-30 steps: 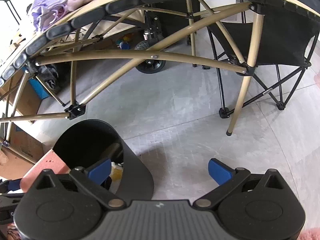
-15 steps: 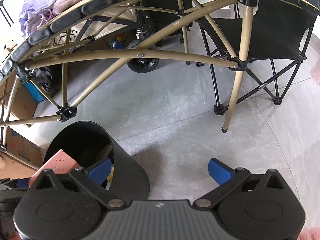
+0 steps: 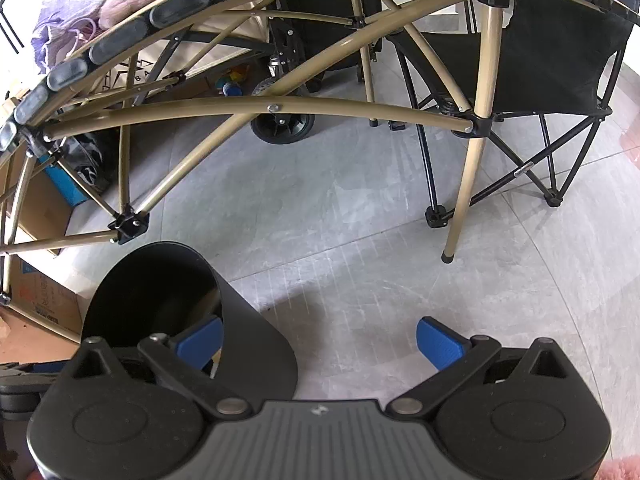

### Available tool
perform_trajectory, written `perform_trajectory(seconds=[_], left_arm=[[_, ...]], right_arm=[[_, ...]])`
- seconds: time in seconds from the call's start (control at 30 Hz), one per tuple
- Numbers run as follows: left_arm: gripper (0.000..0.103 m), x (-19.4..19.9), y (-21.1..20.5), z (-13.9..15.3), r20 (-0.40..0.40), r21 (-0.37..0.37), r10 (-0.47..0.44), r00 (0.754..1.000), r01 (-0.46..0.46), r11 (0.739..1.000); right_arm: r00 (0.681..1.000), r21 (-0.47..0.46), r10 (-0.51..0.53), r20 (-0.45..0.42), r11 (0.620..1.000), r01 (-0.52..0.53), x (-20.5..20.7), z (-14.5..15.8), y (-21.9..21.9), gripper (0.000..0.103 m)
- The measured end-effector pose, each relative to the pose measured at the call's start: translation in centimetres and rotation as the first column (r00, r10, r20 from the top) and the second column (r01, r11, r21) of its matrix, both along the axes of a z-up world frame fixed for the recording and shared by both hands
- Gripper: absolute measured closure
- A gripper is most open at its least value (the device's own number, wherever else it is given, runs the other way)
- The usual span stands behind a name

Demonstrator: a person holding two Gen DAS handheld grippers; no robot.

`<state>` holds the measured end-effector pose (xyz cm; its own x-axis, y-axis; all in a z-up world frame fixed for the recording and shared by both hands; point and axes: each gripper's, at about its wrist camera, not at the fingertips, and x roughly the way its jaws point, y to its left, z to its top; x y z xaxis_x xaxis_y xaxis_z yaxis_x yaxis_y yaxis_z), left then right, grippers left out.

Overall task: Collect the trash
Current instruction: 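Raise both tools from the bin back toward the table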

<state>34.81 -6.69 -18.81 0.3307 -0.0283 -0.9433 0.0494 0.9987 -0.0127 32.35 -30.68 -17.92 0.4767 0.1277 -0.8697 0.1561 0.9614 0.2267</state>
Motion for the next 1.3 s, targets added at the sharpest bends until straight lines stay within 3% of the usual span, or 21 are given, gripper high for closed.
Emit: perform_trajectory(seconds=[0.23, 0.5, 0.8, 0.93, 1.3], left_arm=[[0.0, -0.4, 0.2, 1.0, 0.023, 0.004, 0.005, 1.0, -0.005, 1.0], [0.0, -2.1, 0.4, 4.5, 0.147, 0.015, -0.022, 0.989, 0.02, 1.0], [0.0, -3.9, 1.1, 8.7, 0.283, 0.01, -0.023, 0.959, 0.021, 1.0], [0.0, -4.6, 1.7, 10.9, 0.349, -0.001, -0.021, 0.937, 0.022, 1.0], [0.0, -5.7, 3.9, 16.6, 0.543, -0.014, 0.021, 0.84, -0.016, 1.0]], right_arm=[[1.0, -0.001, -0.001, 0.019, 1.0, 0.001, -0.1, 0.6, 0.3, 0.0], [0.996, -0.007, 0.028, 0.084, 1.0, -0.027, -0.8, 2.4, 0.9, 0.0], [0.983, -0.011, 0.052, 0.177, 0.999, -0.051, -2.8, 5.2, 0.9, 0.0], [0.968, -0.019, 0.069, 0.24, 0.998, -0.066, -3.6, 7.1, 1.1, 0.0], [0.887, -0.064, 0.172, 0.429, 0.985, -0.16, -3.7, 12.4, 3.7, 0.0]])
